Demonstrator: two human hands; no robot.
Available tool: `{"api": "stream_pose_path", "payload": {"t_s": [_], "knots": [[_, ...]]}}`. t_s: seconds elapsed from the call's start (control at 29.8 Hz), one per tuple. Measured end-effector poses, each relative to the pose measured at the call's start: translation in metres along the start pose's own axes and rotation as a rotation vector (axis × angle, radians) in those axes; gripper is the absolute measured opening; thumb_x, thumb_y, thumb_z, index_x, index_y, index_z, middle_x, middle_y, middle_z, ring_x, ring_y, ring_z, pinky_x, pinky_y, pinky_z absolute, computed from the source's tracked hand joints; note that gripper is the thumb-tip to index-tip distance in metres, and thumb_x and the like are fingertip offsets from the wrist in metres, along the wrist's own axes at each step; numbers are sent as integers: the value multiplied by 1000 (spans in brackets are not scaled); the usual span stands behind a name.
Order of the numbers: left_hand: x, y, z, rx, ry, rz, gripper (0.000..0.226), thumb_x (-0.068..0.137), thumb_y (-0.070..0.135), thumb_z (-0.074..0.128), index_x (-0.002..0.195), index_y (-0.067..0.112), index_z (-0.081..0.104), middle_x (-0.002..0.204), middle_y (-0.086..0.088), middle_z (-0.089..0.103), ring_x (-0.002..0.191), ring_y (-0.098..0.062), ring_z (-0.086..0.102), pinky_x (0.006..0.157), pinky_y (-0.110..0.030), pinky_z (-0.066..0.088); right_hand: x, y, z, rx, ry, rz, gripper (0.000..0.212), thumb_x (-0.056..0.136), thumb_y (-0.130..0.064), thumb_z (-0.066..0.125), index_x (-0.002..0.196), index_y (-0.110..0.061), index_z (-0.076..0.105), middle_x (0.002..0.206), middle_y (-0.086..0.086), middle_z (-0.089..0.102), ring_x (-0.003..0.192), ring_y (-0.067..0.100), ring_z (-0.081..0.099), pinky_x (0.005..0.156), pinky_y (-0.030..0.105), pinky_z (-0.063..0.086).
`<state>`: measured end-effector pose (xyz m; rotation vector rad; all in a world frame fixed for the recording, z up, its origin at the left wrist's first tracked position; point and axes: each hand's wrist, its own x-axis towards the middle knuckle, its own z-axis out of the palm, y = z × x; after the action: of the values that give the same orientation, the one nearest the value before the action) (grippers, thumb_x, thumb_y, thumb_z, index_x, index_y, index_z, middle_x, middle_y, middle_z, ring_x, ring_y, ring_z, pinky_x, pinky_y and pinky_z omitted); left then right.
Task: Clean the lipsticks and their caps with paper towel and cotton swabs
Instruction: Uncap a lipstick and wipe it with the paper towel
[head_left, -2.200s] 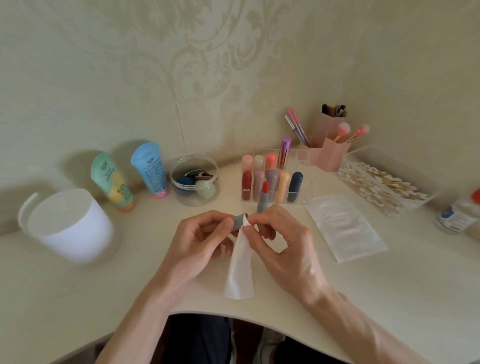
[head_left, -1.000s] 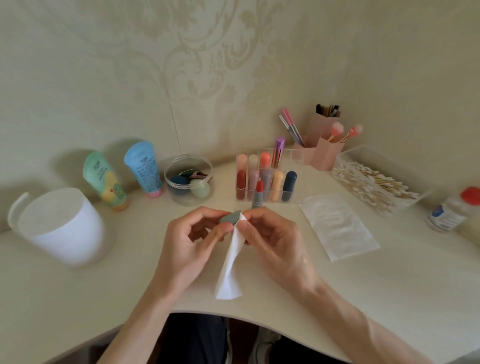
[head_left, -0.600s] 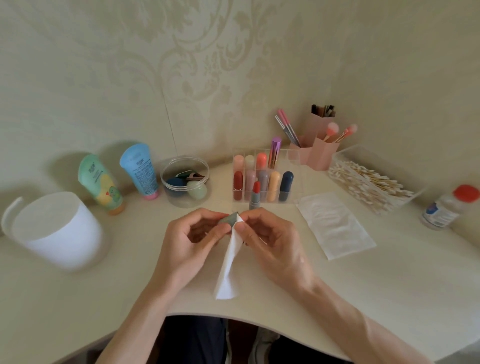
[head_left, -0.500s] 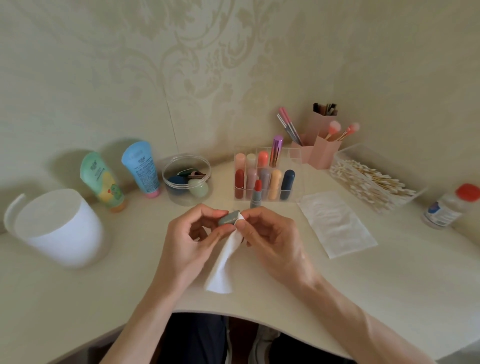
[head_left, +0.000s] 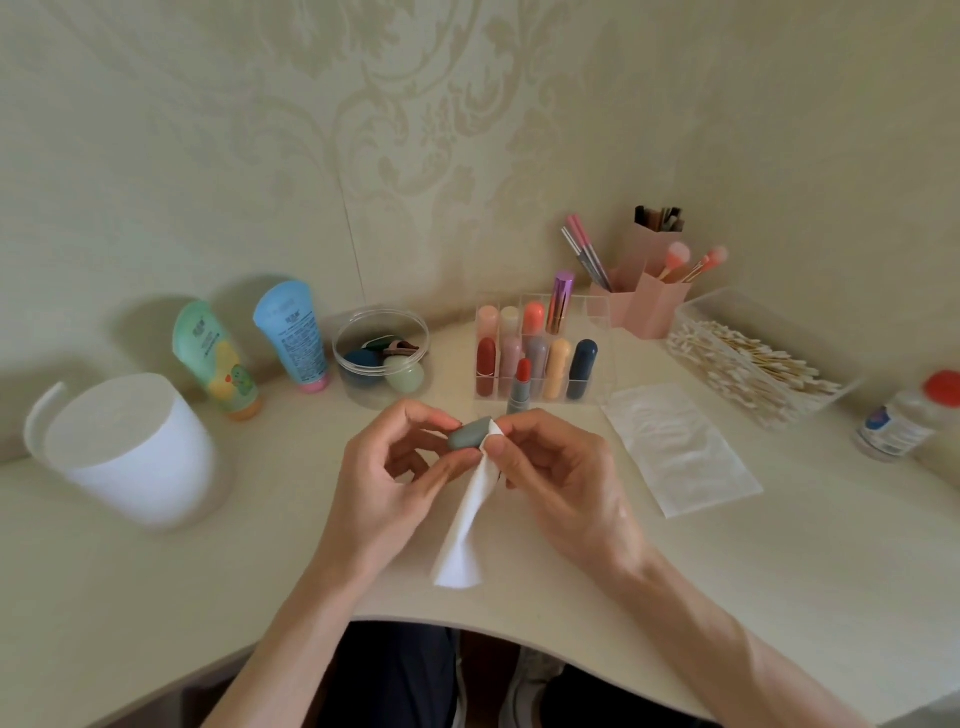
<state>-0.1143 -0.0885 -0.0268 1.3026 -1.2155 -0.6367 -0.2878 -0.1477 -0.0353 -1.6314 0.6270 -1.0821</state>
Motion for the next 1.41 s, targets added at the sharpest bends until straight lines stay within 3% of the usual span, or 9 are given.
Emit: {"api": "stream_pose_path", "payload": {"t_s": [0.1,0.2,0.34,0.54,0.77,0.97,1.14,1.31,1.41], "knots": [[1,7,1,-128,-13,-128,17,95,32,69,97,15,72,74,0,73,59,-14,56,57,-22,45,0,-3,-1,-40,-6,-56,10,102,-5,65,104,-8,74,92,-6,79,81,9,73,76,22,54],[0,3,0,-125,-38,-108,16,96,22,67,89,10,75,70,1,72,60,-15,59,60,-20,48,-1,0,1,-71,-10,-43,8,102,-9,67,105,-6,74,95,3,78,88,24,75,81,38,59],[-2,0,-4,8,-21,11,17,81,21,81,91,12,70,87,1,76,79,-17,73,69,-28,58,-2,3,0,-28,-5,32,8,100,-10,69,103,-5,75,82,-3,74,73,9,67,71,24,55],[1,6,-6,-210,-94,-257,16,93,37,68,101,24,69,81,-6,74,54,-21,56,51,-28,37,-1,-2,-1,-65,-14,-45,9,102,-8,67,105,-6,74,94,-2,79,84,15,75,78,25,56],[1,0,-4,-33,-69,-83,19,82,8,82,92,5,67,86,0,77,76,-13,74,65,-18,53,-3,1,1,-65,4,31,8,101,-11,68,104,-6,74,89,-1,78,81,13,75,76,25,58],[1,8,1,-154,-116,-200,23,93,32,64,97,10,69,69,1,70,52,-10,59,48,-18,41,-1,-1,-1,-104,2,-27,8,102,-11,68,105,-6,74,94,5,77,87,28,75,83,45,62],[0,0,-2,-32,-48,-77,21,80,25,79,91,10,70,89,-1,78,78,-16,74,68,-21,55,-1,1,2,-49,-8,52,10,101,-10,68,106,-4,74,90,8,77,81,15,73,75,25,58],[3,4,-5,-202,-138,-313,27,91,40,67,101,17,73,81,-8,75,53,-21,56,44,-24,39,-1,-1,0,-96,-1,-7,9,101,-10,69,106,-5,74,92,6,78,85,25,76,78,39,63],[3,1,-6,-221,-114,-271,27,96,29,63,96,4,74,75,-10,73,56,-19,60,44,-21,41,-3,1,1,-166,2,-21,9,100,-10,70,106,-5,75,92,5,78,85,24,76,79,43,63]]}}
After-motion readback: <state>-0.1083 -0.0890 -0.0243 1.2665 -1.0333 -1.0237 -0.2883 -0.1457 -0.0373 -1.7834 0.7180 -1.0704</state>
